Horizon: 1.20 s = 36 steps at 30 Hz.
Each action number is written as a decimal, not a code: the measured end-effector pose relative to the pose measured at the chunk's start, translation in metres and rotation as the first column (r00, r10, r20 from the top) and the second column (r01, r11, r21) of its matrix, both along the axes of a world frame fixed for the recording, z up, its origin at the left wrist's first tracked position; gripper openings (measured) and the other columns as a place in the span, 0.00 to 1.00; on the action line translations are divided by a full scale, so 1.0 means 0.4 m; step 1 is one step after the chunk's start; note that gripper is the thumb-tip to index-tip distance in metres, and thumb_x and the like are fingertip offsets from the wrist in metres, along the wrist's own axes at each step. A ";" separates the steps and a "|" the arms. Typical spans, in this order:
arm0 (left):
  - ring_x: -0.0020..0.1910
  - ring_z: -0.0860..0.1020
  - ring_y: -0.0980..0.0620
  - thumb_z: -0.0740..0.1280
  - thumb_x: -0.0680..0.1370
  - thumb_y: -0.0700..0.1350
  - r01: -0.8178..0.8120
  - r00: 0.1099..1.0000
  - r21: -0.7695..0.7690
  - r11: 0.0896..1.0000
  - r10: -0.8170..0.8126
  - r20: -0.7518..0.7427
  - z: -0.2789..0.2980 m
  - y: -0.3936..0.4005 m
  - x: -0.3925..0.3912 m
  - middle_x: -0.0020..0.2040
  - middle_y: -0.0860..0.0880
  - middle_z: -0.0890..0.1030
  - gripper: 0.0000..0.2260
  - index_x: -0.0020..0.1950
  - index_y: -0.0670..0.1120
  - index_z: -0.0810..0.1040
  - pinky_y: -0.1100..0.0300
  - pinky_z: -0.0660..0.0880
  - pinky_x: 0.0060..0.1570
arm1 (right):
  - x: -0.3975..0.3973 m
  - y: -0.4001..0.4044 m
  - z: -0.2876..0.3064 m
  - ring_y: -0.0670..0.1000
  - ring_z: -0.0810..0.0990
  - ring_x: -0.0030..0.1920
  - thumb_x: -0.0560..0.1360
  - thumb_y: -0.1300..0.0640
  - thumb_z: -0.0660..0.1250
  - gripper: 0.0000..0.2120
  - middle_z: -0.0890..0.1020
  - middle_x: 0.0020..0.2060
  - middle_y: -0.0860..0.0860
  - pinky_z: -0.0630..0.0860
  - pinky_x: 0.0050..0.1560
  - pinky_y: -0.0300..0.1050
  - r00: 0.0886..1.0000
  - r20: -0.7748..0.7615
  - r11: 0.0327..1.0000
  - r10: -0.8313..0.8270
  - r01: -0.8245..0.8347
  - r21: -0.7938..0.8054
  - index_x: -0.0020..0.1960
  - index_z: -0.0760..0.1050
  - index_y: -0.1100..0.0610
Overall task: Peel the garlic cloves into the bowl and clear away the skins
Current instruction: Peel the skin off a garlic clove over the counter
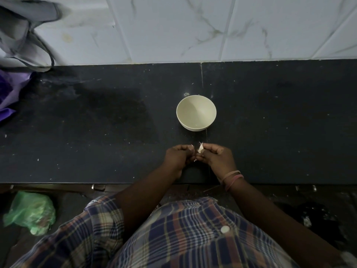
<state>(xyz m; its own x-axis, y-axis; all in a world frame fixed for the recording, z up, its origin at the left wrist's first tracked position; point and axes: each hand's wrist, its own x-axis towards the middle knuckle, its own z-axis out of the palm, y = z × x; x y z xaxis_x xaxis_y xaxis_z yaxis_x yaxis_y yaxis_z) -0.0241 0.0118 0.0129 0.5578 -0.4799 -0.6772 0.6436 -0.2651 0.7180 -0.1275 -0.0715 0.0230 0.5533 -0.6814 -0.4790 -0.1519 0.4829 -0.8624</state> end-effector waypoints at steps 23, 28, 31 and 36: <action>0.35 0.83 0.52 0.68 0.79 0.32 0.017 0.998 -0.062 0.998 -0.013 0.065 -0.002 -0.007 -0.013 0.40 0.42 0.85 0.06 0.48 0.41 0.83 0.61 0.80 0.38 | -0.016 -0.007 -0.021 0.54 0.86 0.43 0.77 0.69 0.67 0.07 0.85 0.44 0.59 0.83 0.45 0.41 0.992 -0.109 0.963 0.070 -0.096 -0.252 0.53 0.82 0.66; 0.39 0.84 0.49 0.68 0.79 0.33 0.019 0.999 -0.105 0.994 -0.014 0.045 -0.003 -0.001 -0.014 0.42 0.41 0.85 0.06 0.47 0.40 0.83 0.58 0.82 0.43 | -0.006 -0.014 -0.013 0.52 0.84 0.39 0.75 0.71 0.67 0.07 0.84 0.43 0.61 0.82 0.41 0.41 0.996 -0.068 0.979 0.053 -0.065 -0.192 0.51 0.80 0.64; 0.42 0.85 0.48 0.68 0.79 0.35 0.039 0.999 -0.129 0.991 -0.034 0.043 0.002 0.004 -0.013 0.44 0.40 0.86 0.04 0.48 0.40 0.84 0.57 0.83 0.45 | -0.006 -0.018 -0.017 0.53 0.84 0.43 0.75 0.69 0.69 0.09 0.85 0.45 0.59 0.83 0.44 0.43 0.993 -0.083 0.973 0.083 -0.098 -0.209 0.54 0.81 0.60; 0.38 0.84 0.50 0.71 0.77 0.34 0.115 0.993 -0.121 0.986 -0.115 0.009 0.022 0.009 -0.002 0.41 0.42 0.86 0.04 0.48 0.40 0.84 0.61 0.81 0.42 | -0.013 -0.014 -0.004 0.55 0.84 0.41 0.73 0.70 0.71 0.10 0.84 0.46 0.64 0.83 0.42 0.42 0.996 -0.019 0.990 0.087 -0.088 -0.114 0.54 0.79 0.70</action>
<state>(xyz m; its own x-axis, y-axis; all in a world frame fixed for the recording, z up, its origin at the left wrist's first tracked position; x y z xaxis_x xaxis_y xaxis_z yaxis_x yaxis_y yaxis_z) -0.0249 0.0155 0.0217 0.4956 -0.6193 -0.6090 0.6125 -0.2480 0.7506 -0.1326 -0.0772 0.0213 0.6071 -0.6815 -0.4086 -0.2012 0.3656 -0.9088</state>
